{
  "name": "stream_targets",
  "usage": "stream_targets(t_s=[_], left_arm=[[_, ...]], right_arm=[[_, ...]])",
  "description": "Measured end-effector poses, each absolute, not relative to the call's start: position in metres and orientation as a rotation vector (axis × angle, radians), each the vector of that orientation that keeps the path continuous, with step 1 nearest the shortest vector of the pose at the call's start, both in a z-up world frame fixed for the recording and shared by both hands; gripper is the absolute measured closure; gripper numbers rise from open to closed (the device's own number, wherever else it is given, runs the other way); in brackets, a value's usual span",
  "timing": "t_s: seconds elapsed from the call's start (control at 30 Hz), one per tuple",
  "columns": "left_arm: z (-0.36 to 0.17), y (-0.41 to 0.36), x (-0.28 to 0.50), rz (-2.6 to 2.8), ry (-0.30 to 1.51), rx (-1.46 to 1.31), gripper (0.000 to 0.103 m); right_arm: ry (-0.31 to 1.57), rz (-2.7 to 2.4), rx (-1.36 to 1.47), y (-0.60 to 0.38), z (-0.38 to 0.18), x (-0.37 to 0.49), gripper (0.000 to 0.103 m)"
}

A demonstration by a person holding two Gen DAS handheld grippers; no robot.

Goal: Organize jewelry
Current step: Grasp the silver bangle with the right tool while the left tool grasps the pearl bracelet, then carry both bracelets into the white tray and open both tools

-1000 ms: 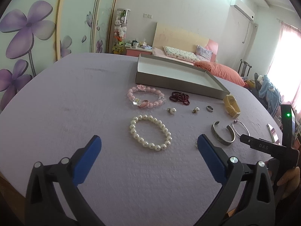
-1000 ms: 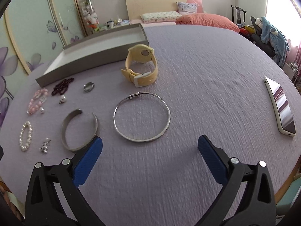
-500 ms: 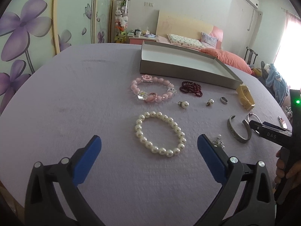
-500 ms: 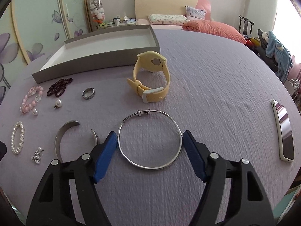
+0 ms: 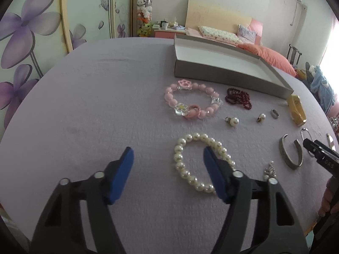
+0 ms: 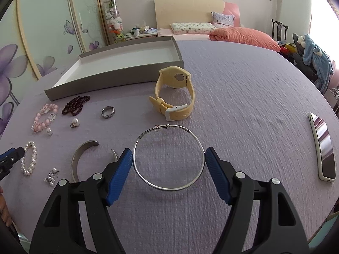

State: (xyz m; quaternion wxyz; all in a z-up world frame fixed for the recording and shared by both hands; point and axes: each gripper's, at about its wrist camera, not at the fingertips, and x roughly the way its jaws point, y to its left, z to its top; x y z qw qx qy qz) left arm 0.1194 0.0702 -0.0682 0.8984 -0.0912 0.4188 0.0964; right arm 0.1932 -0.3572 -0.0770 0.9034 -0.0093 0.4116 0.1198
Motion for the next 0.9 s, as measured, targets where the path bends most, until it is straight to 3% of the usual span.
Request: stream_targets(t_s=[0.1,0.23,0.33,0.6,0.9], left_arm=[[-0.072,0.064,0.123,0.209,0.878,-0.144,0.051],[-0.072,0.058,0.124,0.201,0.881,-0.121,0.082],[-0.073,0.051,0.125,0.191,0.882,-0.092,0.093],[-0.068,0.045,0.119,0.159,0.854,-0.083,0.094],[-0.015,0.039,0.113,0.082,0.706,-0.072,0.094]], right_arm=[[0.849,0.250,-0.013,-0.357,-0.077,0.193,0.031],[0.843,0.254,-0.003,-0.359,-0.076,0.192,0.031],[0.839,0.260,0.004,-0.360,-0.075,0.189,0.031],[0.804,0.278,0.026,-0.364,-0.064,0.182,0.031],[0.744,0.320,0.051,-0.364,-0.044,0.180,0.031]])
